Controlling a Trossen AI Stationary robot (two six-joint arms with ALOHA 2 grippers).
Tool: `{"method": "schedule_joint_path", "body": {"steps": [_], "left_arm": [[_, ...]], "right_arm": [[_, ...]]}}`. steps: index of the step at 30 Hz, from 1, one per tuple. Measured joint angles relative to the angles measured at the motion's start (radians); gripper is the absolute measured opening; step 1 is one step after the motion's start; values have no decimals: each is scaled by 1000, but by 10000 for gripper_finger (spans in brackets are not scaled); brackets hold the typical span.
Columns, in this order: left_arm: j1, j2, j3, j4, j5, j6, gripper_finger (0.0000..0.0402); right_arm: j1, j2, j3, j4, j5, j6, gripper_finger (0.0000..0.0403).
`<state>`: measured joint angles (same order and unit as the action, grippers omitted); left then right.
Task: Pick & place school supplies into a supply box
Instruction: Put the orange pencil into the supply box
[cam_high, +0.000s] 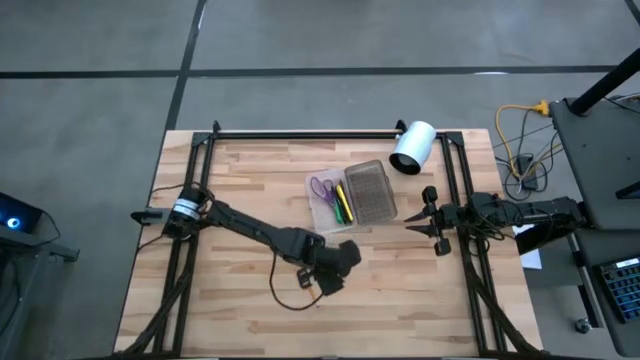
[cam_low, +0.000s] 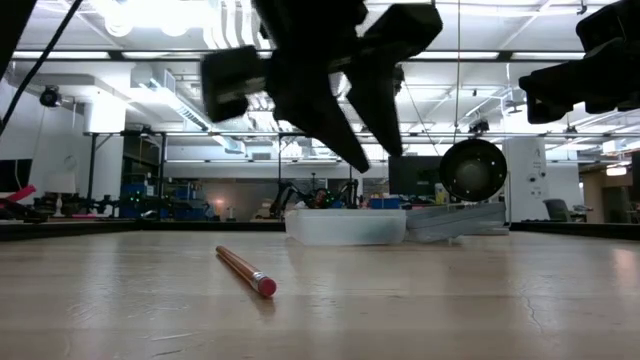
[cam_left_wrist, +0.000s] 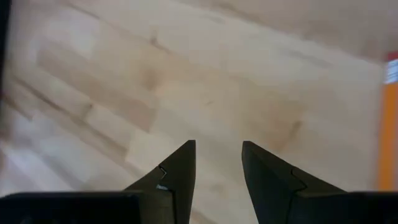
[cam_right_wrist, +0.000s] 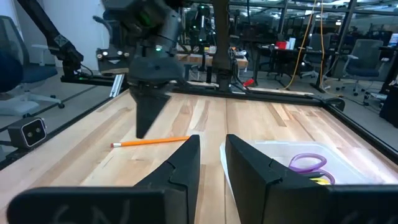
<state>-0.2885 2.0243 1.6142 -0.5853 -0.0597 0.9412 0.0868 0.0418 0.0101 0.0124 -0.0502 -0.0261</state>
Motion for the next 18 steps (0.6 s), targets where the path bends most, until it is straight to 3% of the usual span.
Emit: {"method": "schedule_joint_path", "body": {"steps": [18], "left_arm": [[-135, 0, 0, -216, 1, -328, 115]], "right_arm": [[0, 0, 0, 0, 0, 0, 68]]}}
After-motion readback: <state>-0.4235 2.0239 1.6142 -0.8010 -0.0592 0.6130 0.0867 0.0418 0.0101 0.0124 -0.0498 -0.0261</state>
